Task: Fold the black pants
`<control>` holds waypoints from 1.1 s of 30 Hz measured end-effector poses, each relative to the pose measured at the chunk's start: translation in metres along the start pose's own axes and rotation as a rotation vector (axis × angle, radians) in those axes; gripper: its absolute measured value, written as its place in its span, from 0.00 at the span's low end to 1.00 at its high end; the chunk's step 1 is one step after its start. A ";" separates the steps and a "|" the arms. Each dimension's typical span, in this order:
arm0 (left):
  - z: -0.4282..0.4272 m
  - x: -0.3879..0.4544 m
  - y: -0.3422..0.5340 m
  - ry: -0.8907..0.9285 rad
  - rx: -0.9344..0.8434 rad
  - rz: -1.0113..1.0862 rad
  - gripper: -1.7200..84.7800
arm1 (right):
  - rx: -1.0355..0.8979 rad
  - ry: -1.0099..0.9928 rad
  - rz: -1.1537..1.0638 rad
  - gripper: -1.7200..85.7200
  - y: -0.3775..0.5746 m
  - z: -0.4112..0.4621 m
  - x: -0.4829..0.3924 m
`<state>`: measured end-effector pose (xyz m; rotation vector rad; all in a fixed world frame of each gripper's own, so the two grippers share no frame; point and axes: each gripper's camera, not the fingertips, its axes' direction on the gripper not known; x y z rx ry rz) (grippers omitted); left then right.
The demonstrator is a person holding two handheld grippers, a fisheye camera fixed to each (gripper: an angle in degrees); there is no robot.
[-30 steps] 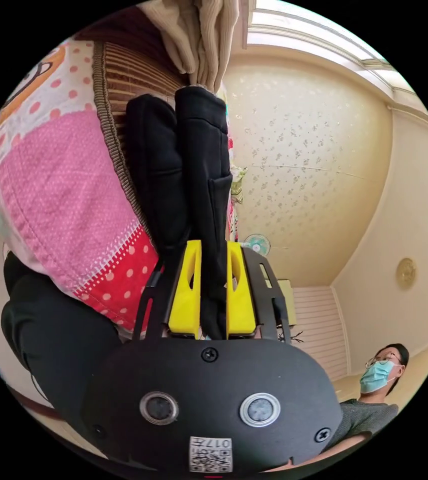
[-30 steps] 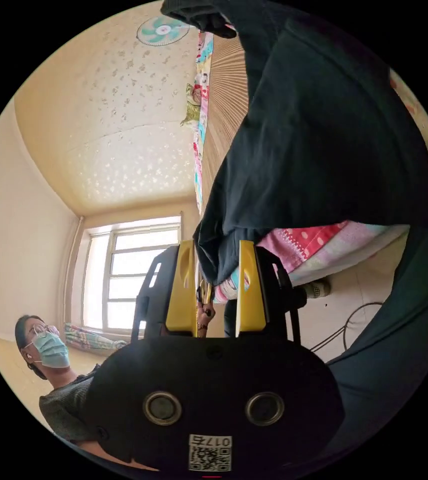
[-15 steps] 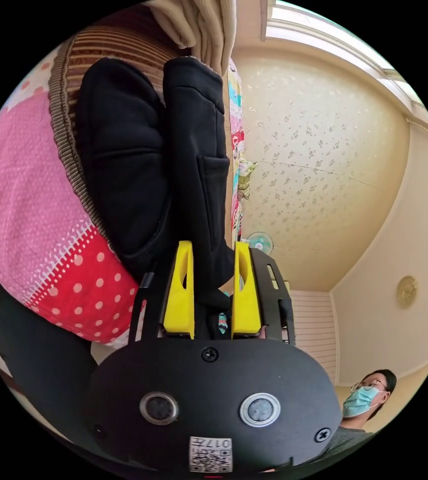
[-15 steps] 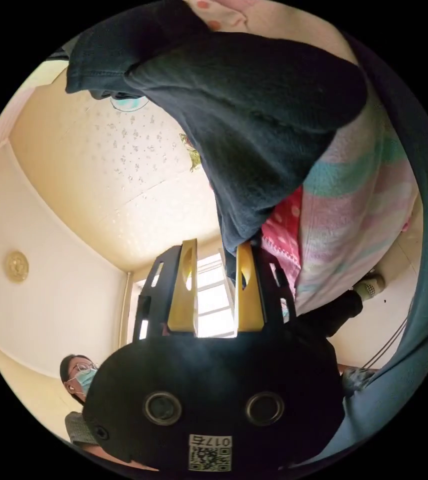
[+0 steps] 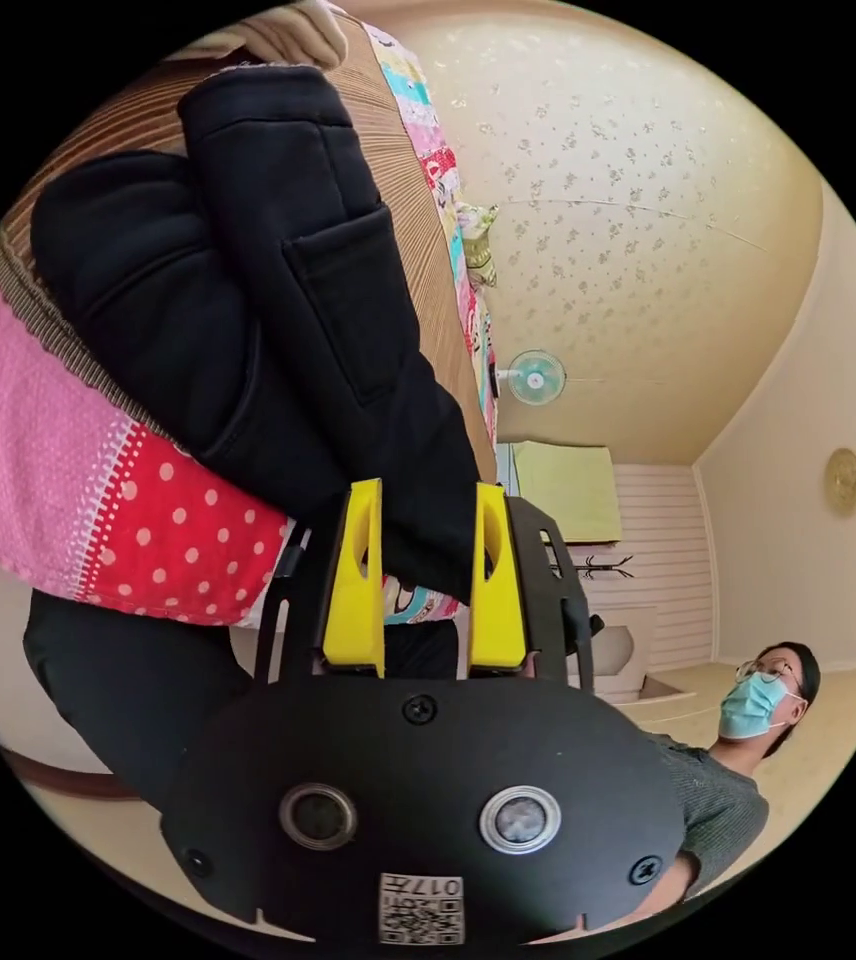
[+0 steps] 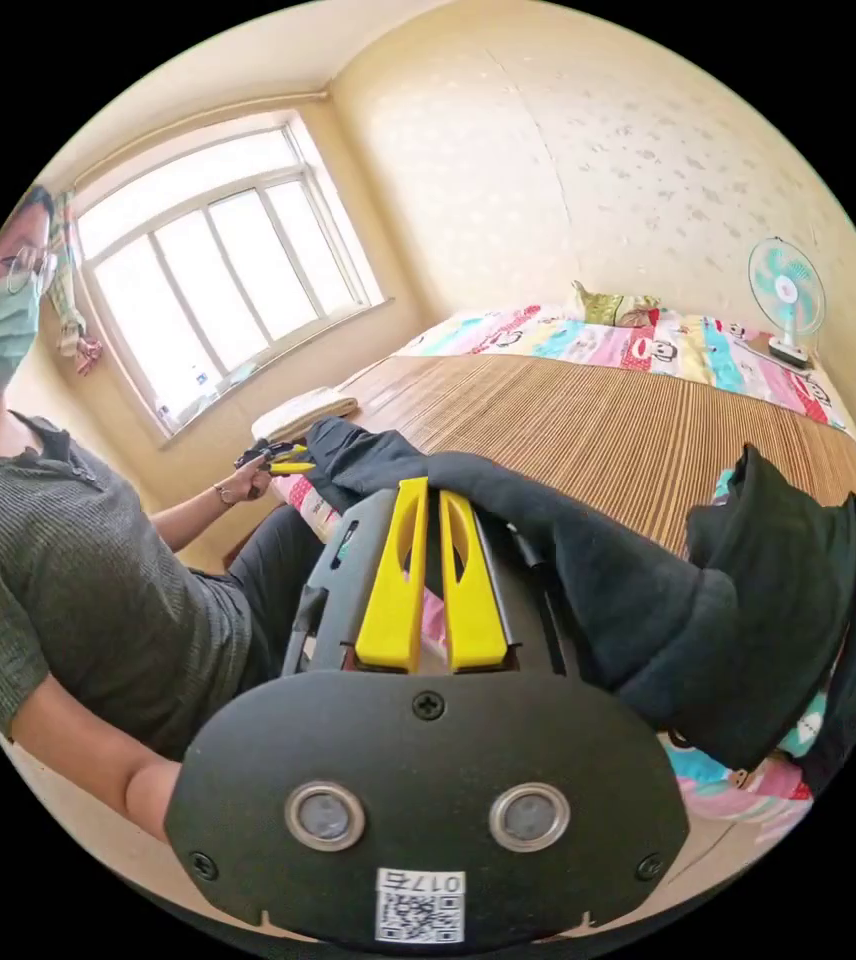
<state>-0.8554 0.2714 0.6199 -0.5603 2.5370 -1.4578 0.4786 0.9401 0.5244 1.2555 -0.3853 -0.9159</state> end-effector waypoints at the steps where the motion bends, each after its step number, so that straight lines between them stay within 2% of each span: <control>1: 0.001 0.000 0.002 -0.029 0.028 -0.025 0.18 | -0.005 0.010 0.038 0.03 0.008 0.002 0.007; 4: -0.001 -0.002 0.009 -0.066 0.136 -0.083 0.18 | -0.062 0.015 0.448 0.03 0.078 0.034 0.082; 6: -0.004 0.000 0.013 -0.078 0.206 -0.109 0.18 | -0.106 -0.056 0.916 0.03 0.158 0.060 0.135; 7: -0.005 0.005 0.014 -0.099 0.243 -0.111 0.18 | -0.071 -0.076 0.985 0.02 0.175 0.059 0.138; 8: -0.005 0.009 0.013 -0.117 0.254 -0.106 0.18 | 0.048 -0.147 1.052 0.02 0.202 0.053 0.137; 11: 0.013 0.029 -0.003 -0.246 0.209 -0.082 0.18 | 0.367 -0.286 1.071 0.03 0.243 0.031 0.121; 13: 0.035 0.030 -0.016 -0.297 0.184 -0.128 0.18 | 0.446 -0.326 1.053 0.03 0.249 0.023 0.113; 15: 0.046 0.032 -0.017 -0.303 0.204 -0.163 0.16 | 0.428 -0.353 1.054 0.03 0.244 0.019 0.110; 17: 0.056 0.040 -0.015 -0.383 0.211 -0.174 0.12 | 0.409 -0.365 1.049 0.03 0.237 0.017 0.108; 18: 0.066 0.049 -0.016 -0.384 0.186 -0.122 0.08 | 0.411 -0.377 1.040 0.03 0.232 0.015 0.106; 20: 0.067 0.065 -0.010 -0.361 0.191 -0.080 0.08 | 0.421 -0.400 1.029 0.03 0.226 0.013 0.103; 22: 0.055 0.111 0.011 -0.228 0.260 0.171 0.07 | 0.421 -0.421 1.019 0.03 0.220 0.013 0.101; 25: 0.044 0.141 0.040 -0.185 0.272 0.334 0.07 | 0.368 -0.449 0.971 0.03 0.205 0.020 0.097; 26: 0.041 0.138 0.043 -0.185 0.269 0.321 0.07 | 0.334 -0.449 0.972 0.03 0.202 0.025 0.095; 29: 0.033 0.087 0.055 -0.232 0.260 0.098 0.08 | 0.274 -0.407 1.015 0.04 0.202 0.040 0.092; 31: 0.034 0.053 0.068 -0.114 0.267 0.046 0.09 | 0.247 -0.377 1.048 0.05 0.204 0.050 0.091; 33: 0.036 0.042 0.075 -0.075 0.278 0.040 0.12 | 0.192 -0.322 1.046 0.09 0.195 0.062 0.084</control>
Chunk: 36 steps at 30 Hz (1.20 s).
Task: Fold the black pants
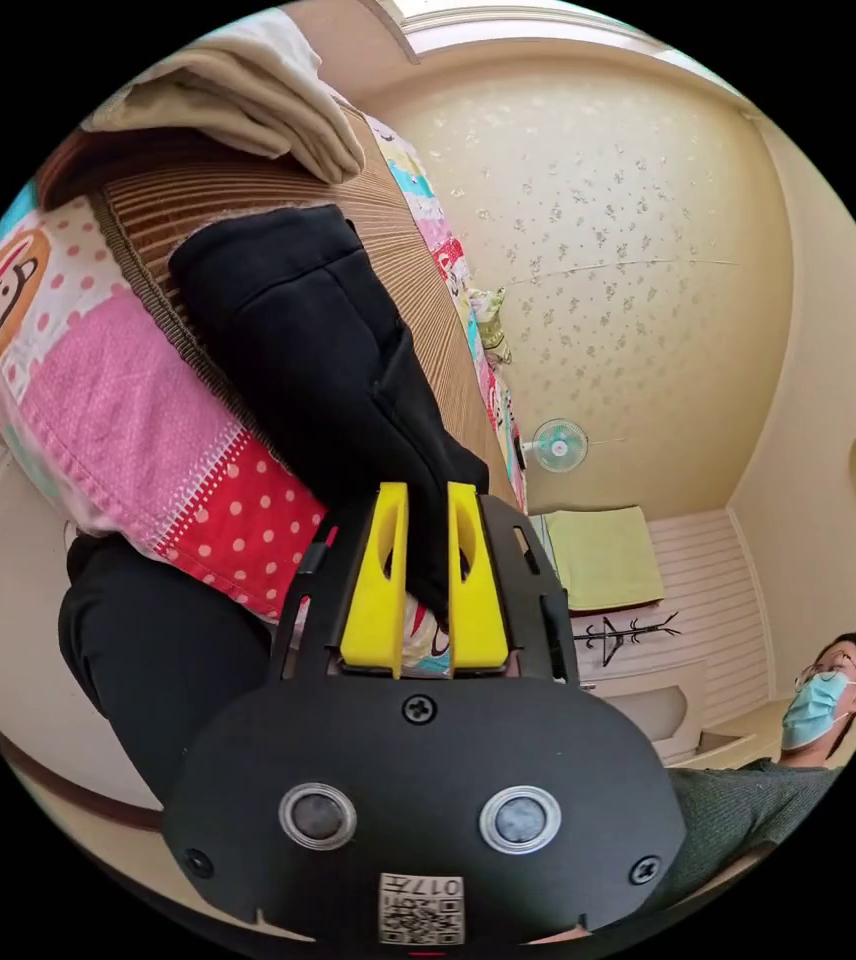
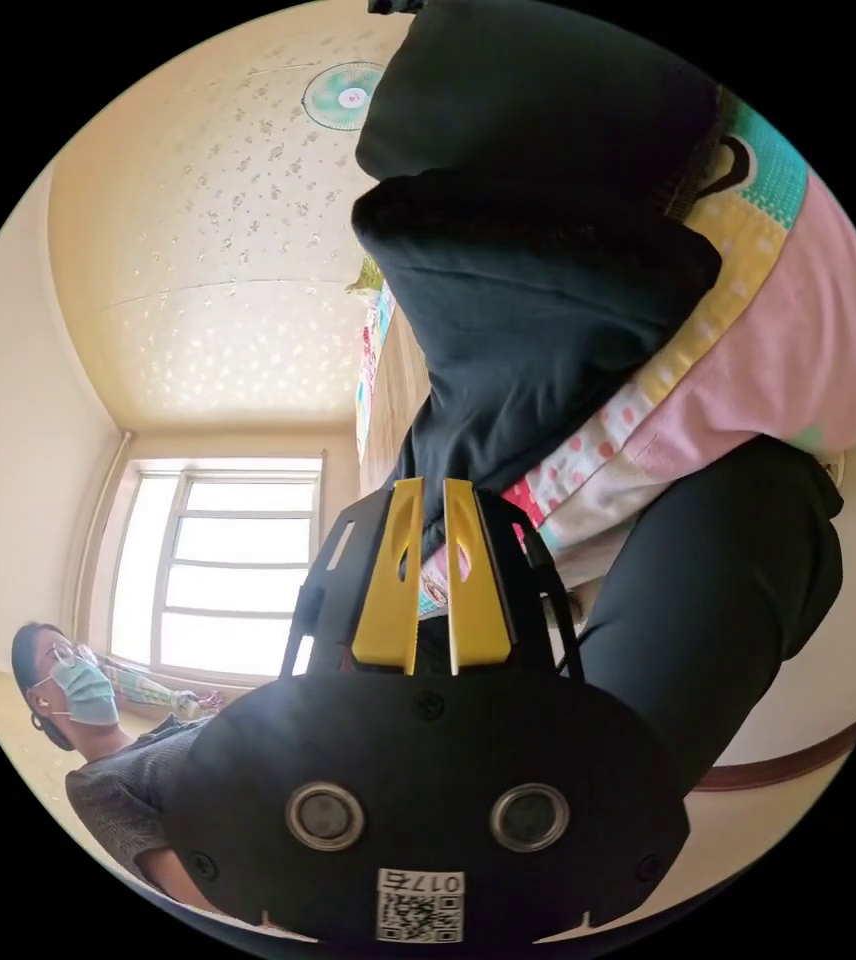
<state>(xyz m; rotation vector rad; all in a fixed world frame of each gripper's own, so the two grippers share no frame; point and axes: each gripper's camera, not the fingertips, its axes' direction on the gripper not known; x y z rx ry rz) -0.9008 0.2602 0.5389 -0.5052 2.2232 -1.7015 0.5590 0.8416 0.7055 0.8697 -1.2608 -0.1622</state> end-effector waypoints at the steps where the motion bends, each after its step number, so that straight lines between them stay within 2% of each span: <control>1: 0.000 -0.005 0.001 0.003 0.007 -0.025 0.14 | -0.004 0.024 -0.005 0.10 0.000 0.004 -0.003; 3: -0.001 -0.011 -0.001 0.012 0.028 -0.070 0.17 | -0.026 0.083 -0.018 0.12 0.000 0.022 -0.011; 5: -0.004 -0.014 -0.007 0.018 0.065 -0.112 0.18 | -0.066 0.042 -0.001 0.13 -0.004 0.036 -0.007; 8: -0.010 -0.011 -0.019 0.012 0.128 -0.148 0.15 | -0.087 -0.051 0.019 0.13 -0.007 0.055 -0.003; 10: -0.006 -0.011 -0.029 -0.028 0.118 -0.190 0.12 | -0.132 -0.009 0.075 0.13 -0.010 0.070 0.003; 12: 0.000 -0.012 -0.035 -0.041 0.099 -0.217 0.11 | -0.214 -0.059 0.125 0.13 -0.014 0.092 0.016; 14: 0.002 -0.010 -0.040 -0.033 0.091 -0.214 0.10 | -0.170 -0.133 0.125 0.12 -0.014 0.095 0.020; 18: -0.002 0.014 -0.061 -0.017 0.038 -0.115 0.08 | -0.185 -0.090 0.105 0.05 -0.029 0.094 0.019; 20: -0.005 0.034 -0.071 0.006 -0.007 -0.023 0.08 | -0.178 -0.164 0.050 0.04 -0.033 0.082 0.008; 22: -0.015 0.061 -0.072 -0.059 -0.044 0.096 0.08 | -0.177 -0.211 -0.031 0.04 -0.032 0.071 -0.008; 24: -0.023 0.062 -0.064 -0.133 -0.046 0.101 0.08 | -0.218 -0.107 -0.099 0.04 -0.023 0.064 -0.016; 26: -0.024 0.040 -0.058 -0.181 -0.060 0.014 0.09 | -0.272 0.052 -0.067 0.04 -0.015 0.072 -0.002; 28: -0.021 0.004 -0.051 -0.162 -0.052 -0.074 0.12 | -0.299 0.088 -0.007 0.05 -0.006 0.081 0.023; 31: -0.025 -0.015 -0.041 -0.075 0.049 -0.120 0.12 | -0.240 -0.035 0.036 0.06 0.010 0.082 0.051; 34: -0.028 -0.006 -0.044 -0.101 0.111 -0.143 0.10 | -0.157 -0.074 0.060 0.09 0.015 0.082 0.068; 36: -0.027 0.014 -0.052 -0.082 0.148 -0.141 0.08 | -0.073 -0.151 0.064 0.07 0.013 0.082 0.076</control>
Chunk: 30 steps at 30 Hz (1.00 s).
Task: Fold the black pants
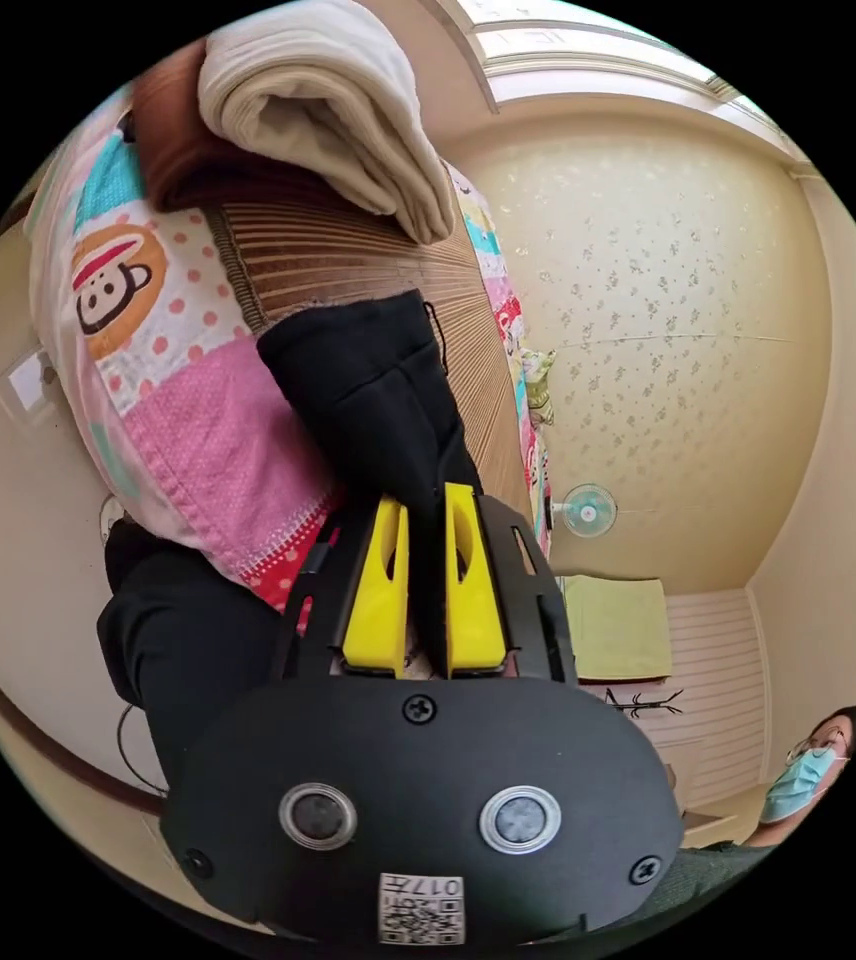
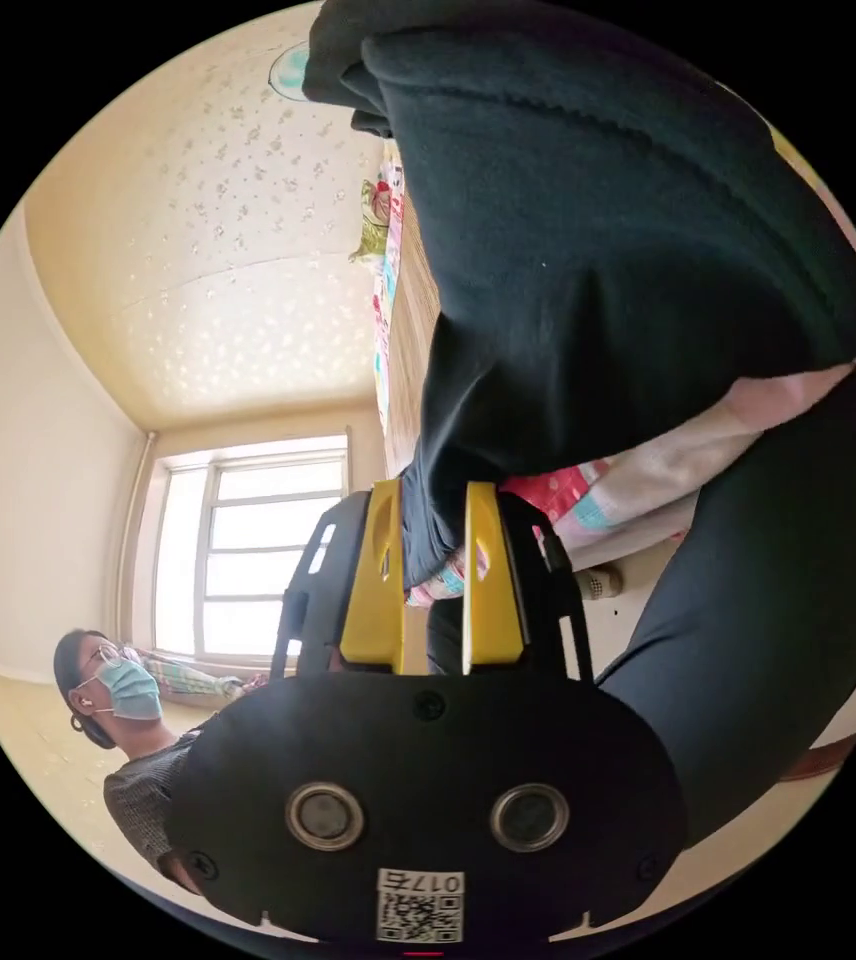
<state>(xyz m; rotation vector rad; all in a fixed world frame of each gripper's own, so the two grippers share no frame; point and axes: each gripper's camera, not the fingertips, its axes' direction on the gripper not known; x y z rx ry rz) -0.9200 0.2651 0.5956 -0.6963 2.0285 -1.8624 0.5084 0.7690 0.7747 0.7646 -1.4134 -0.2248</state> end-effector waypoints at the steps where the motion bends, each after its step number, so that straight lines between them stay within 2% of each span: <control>1: 0.003 0.019 -0.009 0.034 0.001 0.007 0.08 | 0.020 -0.009 0.000 0.07 -0.001 0.000 -0.001; 4: 0.014 0.090 -0.047 0.122 -0.055 0.118 0.08 | 0.006 -0.018 -0.071 0.05 -0.024 0.010 -0.033; 7: 0.013 0.161 -0.073 0.036 -0.045 0.340 0.08 | 0.025 0.108 -0.319 0.04 -0.039 0.022 -0.104; 10: 0.007 0.157 -0.080 0.076 -0.009 0.467 0.08 | 0.118 0.194 -0.524 0.04 -0.024 0.027 -0.144; 11: 0.005 0.144 -0.081 0.099 -0.010 0.447 0.08 | 0.149 0.234 -0.552 0.04 -0.014 0.031 -0.140; 13: 0.003 0.069 -0.081 0.118 -0.017 0.252 0.08 | 0.135 0.298 -0.520 0.04 -0.003 0.046 -0.110; 16: 0.004 -0.026 -0.064 0.067 -0.064 -0.044 0.10 | 0.015 0.453 -0.323 0.04 0.006 0.076 -0.033; 18: -0.010 -0.049 -0.051 0.092 -0.018 -0.049 0.12 | 0.020 0.579 -0.223 0.04 0.023 0.086 0.008; 22: -0.046 -0.047 -0.041 -0.013 0.112 0.015 0.19 | 0.094 0.551 -0.226 0.04 0.046 0.080 0.019; 26: -0.027 -0.048 -0.068 -0.009 0.027 0.026 0.21 | 0.219 0.529 -0.232 0.04 0.063 0.067 0.019; 30: -0.003 -0.057 -0.082 -0.009 -0.028 -0.074 0.13 | 0.305 0.518 -0.291 0.04 0.079 0.075 0.003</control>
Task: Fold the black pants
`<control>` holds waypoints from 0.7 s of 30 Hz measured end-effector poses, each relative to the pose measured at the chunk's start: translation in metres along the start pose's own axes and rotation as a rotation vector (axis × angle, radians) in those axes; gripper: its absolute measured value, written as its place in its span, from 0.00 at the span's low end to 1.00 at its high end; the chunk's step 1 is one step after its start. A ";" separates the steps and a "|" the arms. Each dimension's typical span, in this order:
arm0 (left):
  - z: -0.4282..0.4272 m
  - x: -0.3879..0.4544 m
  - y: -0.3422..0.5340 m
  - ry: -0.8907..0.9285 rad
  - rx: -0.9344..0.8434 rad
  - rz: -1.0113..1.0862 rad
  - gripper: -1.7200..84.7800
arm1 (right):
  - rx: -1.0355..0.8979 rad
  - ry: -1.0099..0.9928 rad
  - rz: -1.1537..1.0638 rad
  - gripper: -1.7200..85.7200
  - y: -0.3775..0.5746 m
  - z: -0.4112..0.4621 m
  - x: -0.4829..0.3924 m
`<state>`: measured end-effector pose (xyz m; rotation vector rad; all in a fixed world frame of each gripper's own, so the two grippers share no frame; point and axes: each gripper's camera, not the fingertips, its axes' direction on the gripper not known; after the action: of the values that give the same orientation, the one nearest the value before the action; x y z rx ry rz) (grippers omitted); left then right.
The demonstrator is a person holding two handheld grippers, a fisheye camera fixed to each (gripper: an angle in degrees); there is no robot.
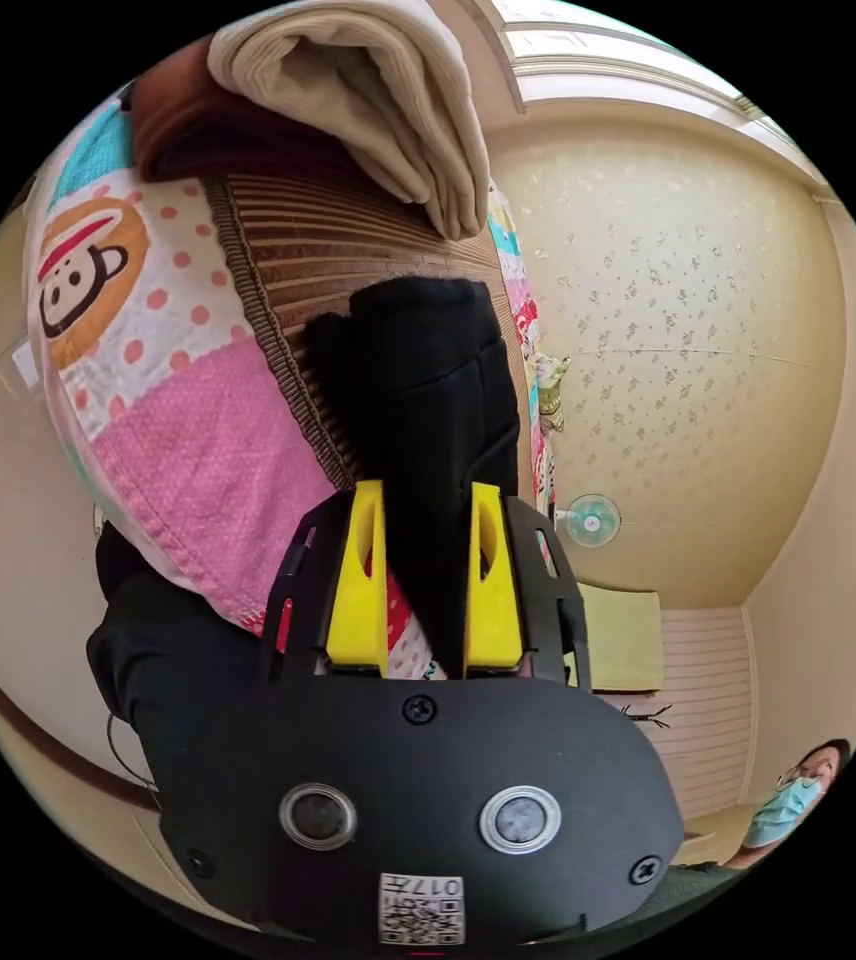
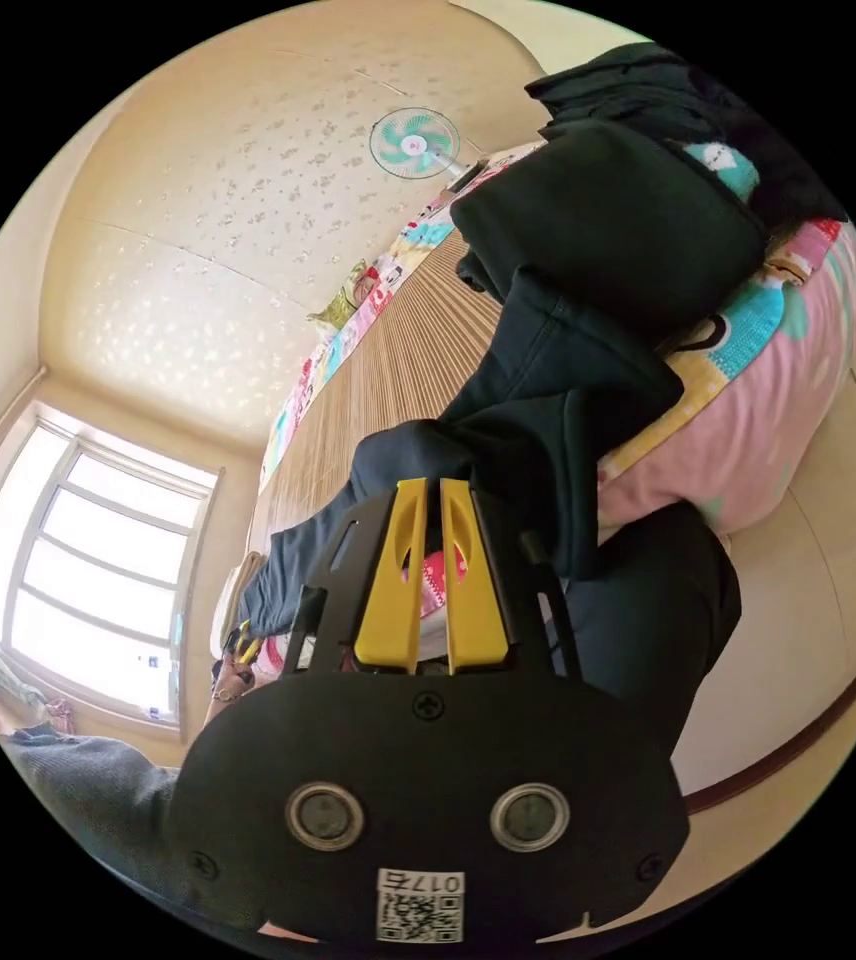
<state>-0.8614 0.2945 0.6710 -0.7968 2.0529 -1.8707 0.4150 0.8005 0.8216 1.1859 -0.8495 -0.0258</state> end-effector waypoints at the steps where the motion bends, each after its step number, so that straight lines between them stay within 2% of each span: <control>1: 0.000 0.000 0.000 0.015 -0.002 -0.005 0.11 | 0.003 -0.001 -0.011 0.04 0.002 0.002 -0.005; 3: -0.003 0.001 -0.004 0.059 -0.021 0.004 0.09 | 0.016 0.029 -0.079 0.04 0.009 0.016 -0.031; 5: -0.015 0.010 -0.010 0.185 -0.051 0.037 0.08 | -0.023 0.082 -0.204 0.04 0.015 0.043 -0.066; 7: -0.044 0.050 -0.007 0.233 -0.033 0.230 0.08 | -0.155 0.089 -0.349 0.03 0.022 0.089 -0.108; 10: -0.083 0.062 0.007 0.232 0.045 0.348 0.09 | -0.350 0.014 -0.523 0.03 0.047 0.164 -0.170; 11: -0.089 0.053 0.008 0.239 0.067 0.325 0.09 | -0.395 -0.014 -0.580 0.03 0.062 0.191 -0.193; 13: -0.102 -0.009 0.015 0.192 0.166 0.116 0.14 | -0.453 -0.045 -0.656 0.03 0.087 0.230 -0.220; 16: -0.094 -0.080 0.016 0.158 0.161 -0.088 0.25 | -0.579 -0.062 -0.717 0.03 0.130 0.295 -0.249; 18: -0.088 -0.092 0.015 0.186 0.146 -0.060 0.24 | -0.653 -0.112 -0.735 0.02 0.161 0.327 -0.266; 21: -0.078 -0.094 0.010 0.087 0.104 -0.045 0.18 | -0.706 -0.156 -0.773 0.02 0.190 0.346 -0.287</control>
<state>-0.8284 0.4117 0.6558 -0.7546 1.9844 -2.0519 -0.0664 0.7286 0.8530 0.7721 -0.4017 -0.9811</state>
